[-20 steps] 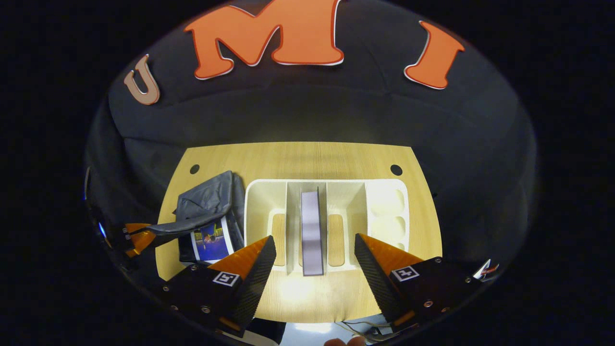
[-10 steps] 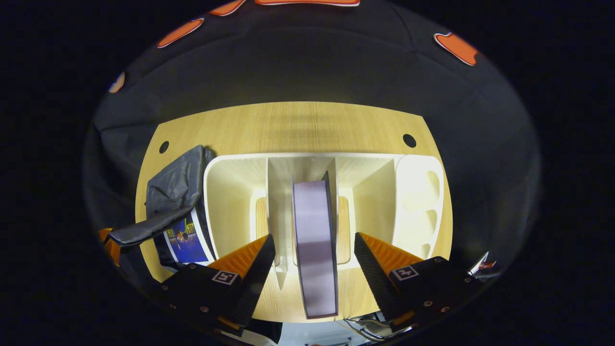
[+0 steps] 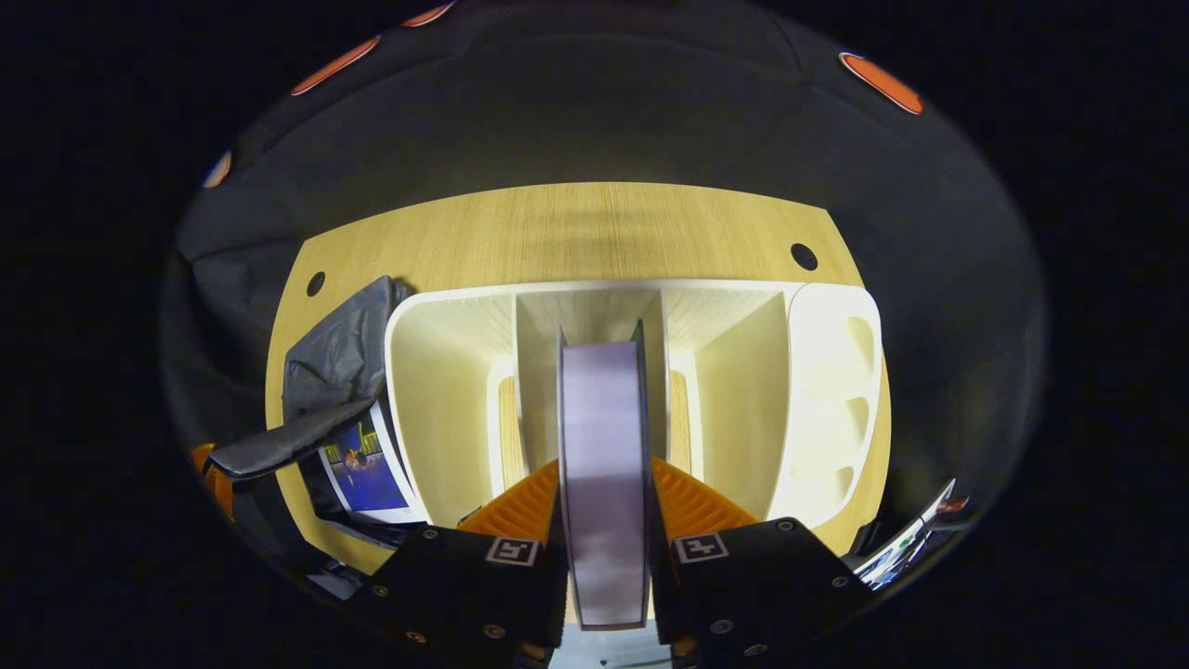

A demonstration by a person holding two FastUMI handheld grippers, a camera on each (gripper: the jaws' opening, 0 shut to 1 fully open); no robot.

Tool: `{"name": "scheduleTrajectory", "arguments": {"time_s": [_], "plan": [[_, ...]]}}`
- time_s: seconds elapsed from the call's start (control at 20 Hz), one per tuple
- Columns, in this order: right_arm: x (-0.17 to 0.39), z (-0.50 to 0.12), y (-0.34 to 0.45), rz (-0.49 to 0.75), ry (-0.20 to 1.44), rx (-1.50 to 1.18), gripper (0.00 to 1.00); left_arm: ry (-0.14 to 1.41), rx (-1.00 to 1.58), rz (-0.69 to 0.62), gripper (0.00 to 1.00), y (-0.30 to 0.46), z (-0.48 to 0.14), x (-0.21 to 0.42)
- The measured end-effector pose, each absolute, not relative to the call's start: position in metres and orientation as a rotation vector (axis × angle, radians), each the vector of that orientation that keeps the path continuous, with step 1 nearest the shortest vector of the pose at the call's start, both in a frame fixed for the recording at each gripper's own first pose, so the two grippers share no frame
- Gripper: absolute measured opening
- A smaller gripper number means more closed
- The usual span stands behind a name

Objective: Open the schoolbag, grab two books from the bookshelf and put them into the schoolbag.

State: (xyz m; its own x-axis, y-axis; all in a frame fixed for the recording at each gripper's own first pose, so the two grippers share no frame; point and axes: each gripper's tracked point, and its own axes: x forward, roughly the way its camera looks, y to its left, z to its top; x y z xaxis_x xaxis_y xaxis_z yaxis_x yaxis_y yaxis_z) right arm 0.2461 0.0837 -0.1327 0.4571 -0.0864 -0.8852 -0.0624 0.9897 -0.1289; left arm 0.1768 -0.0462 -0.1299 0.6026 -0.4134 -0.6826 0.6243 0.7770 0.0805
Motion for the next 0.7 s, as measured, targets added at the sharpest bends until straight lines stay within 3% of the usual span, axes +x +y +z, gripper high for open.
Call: {"name": "scheduleTrajectory", "arguments": {"time_s": [0.7], "plan": [[0.195, -0.005, 0.082, -0.064, 0.903, -0.061, 0.36, 0.708, 0.329, -0.653, 0.01, -0.045, -0.130, 0.176]]}}
